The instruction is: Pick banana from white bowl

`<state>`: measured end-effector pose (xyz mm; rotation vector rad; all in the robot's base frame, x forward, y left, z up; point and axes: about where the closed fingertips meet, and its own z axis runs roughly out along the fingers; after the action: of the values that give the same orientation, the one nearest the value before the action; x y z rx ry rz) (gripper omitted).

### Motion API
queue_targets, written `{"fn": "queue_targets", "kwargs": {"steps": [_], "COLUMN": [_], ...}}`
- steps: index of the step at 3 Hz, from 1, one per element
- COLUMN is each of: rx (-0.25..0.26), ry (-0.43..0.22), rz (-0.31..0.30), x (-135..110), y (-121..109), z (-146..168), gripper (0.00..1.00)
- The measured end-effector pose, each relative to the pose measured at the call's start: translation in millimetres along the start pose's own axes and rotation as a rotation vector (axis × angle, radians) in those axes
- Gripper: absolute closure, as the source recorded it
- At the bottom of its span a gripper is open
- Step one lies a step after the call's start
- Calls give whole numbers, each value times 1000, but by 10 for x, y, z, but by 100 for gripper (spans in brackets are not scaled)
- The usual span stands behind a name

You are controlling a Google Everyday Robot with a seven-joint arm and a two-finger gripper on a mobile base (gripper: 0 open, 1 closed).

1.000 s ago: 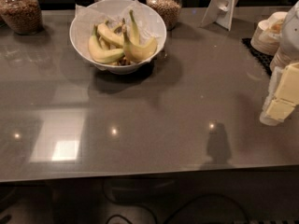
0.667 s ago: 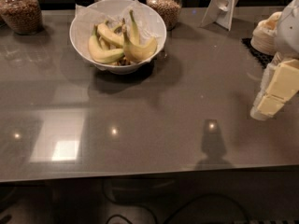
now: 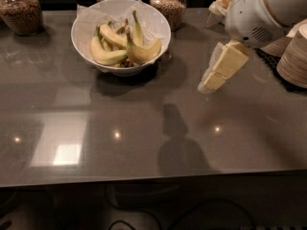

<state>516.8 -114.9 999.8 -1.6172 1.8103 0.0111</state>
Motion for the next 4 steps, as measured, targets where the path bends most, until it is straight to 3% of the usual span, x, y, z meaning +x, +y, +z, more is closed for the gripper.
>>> {"fn": "queue_targets", "kwargs": {"steps": [1,3,4], "rx": [-13,17,42], "ry": [-119,-153,-224], "rz": [-10,-47,-54], "x": [-434,-524,-663], "y": [-128,-142,-181], "z": [348,514,848], "gripper": [0,0,0]}}
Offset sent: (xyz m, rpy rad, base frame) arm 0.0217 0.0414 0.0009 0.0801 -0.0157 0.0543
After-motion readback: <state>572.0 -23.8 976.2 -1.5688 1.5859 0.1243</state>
